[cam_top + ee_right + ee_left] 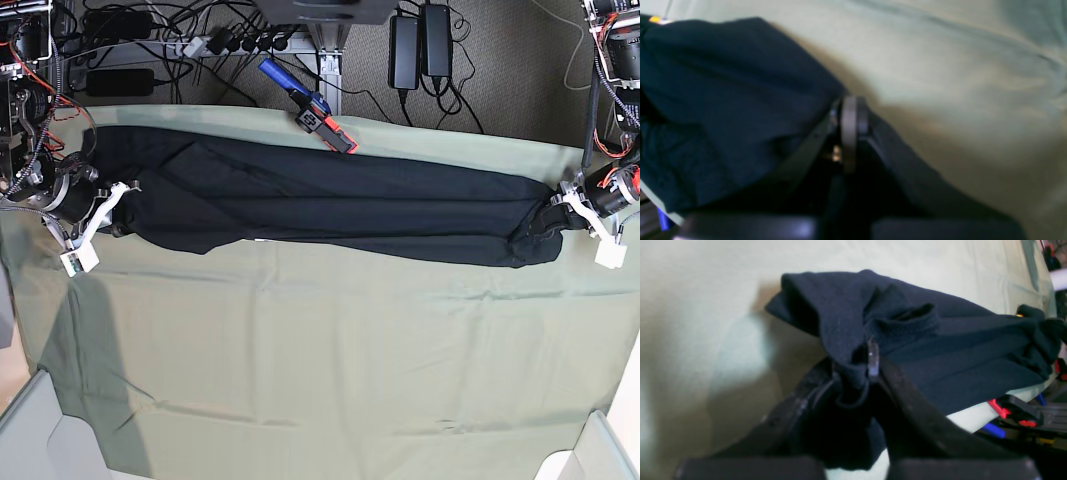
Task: Fold the T-shirt properly
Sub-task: 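Pull the strip ends apart with both grippers to straighten it, then carry the strip end with the left gripper toward the right gripper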
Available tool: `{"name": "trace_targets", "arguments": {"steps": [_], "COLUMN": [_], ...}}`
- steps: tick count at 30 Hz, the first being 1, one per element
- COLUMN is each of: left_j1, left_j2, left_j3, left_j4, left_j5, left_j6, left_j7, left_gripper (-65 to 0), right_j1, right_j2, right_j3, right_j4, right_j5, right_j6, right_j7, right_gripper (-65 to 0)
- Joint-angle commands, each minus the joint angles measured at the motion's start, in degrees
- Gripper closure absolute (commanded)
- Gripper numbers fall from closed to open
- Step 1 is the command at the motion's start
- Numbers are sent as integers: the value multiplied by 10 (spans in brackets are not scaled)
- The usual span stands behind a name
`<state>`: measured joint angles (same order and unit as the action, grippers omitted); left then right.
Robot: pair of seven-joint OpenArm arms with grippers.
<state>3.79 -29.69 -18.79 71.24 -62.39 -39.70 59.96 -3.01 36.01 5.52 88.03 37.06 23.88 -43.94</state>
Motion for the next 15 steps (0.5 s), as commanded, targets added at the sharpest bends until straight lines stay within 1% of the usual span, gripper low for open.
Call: {"name": "trace_targets", "arguments": {"steps": [1,3,5,9,13,15], "left_j1": [-11,-11,-11,-11,-21,-37], "left_j2": [-16,-17,-17,-18,-24,-30], "left_j3": [-6,-6,-6,-6,-6,-6], "left_j4": [9,9,9,9,9,9], "left_j5": [-7,-7,-7,-6,24,49], "left_j6": [-3,-3,-3,-3,-3,-3], "left_j7": [-13,-13,-13,-16,-29,-48], "left_gripper": [0,0,0,0,0,0], "right_j1": [8,8,8,7,8,7], "right_j2": [7,-1,-4,-14,-25,-29], "right_j3": [16,32,41,46,53,59], "right_j4": [18,36,53,82,90,90], "right_j5": [9,12,31,33,32,28], "right_j6": [-1,-1,-1,-1,-1,-1], "right_j7": [7,0,-7,-13,-13,-12], "right_gripper": [0,0,0,0,0,0]}}
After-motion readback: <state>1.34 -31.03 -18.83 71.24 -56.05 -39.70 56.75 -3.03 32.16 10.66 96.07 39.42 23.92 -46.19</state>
